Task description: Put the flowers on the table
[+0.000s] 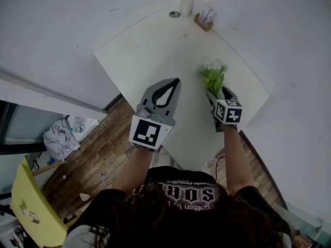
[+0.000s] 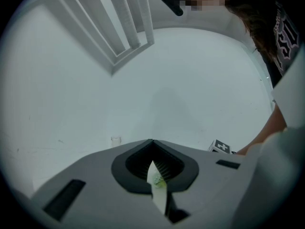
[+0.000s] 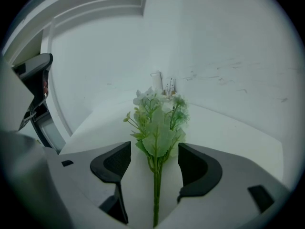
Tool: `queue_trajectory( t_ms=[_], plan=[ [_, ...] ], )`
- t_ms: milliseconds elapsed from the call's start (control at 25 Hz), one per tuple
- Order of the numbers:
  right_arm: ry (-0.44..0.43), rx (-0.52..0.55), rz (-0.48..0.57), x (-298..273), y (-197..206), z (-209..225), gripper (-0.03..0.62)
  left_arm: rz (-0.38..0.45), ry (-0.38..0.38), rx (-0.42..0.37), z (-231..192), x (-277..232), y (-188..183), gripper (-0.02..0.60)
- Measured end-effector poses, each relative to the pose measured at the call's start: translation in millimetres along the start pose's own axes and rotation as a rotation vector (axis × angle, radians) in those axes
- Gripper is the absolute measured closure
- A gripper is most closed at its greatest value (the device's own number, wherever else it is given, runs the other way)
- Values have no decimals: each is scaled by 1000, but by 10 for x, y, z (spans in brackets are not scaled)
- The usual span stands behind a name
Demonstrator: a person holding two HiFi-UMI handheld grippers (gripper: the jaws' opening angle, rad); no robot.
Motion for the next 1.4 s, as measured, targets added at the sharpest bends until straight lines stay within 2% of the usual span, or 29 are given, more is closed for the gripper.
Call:
queue_trajectory(
  t_ms=[240,560,680,840,920,1000,1400],
  plan=[
    [-22,-22,102,335,-170,-148,289,16,24,0,-1,67,-33,583],
    [1,43,221,907,-219,-440,294,47,69,-6,24,236,-90,583],
    [10,43,271,1135,-224,-533,332,50,87,0,46,291,-104,583],
    [32,55,340,1415,-222,-616,427,55,103,2,99,334,-129,583],
    [51,77,349,1530,-209,-638,494,58,105,0,137,353,-157,583],
    [65,93,358,1652,-191,-646,527,63,106,-5,193,377,-197,583],
    [15,114,477,2338,37,-732,559,70,84,-13,669,630,-426,583]
  ],
)
Point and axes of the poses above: the fingertips, and each gripper's own axes: x backward along the fingers, z to its right, y out of its underside, the point moved 8 cm from there along x, backward along the fingers, and after that the axes turned 13 degrees about -x, right-handed, at the moved point
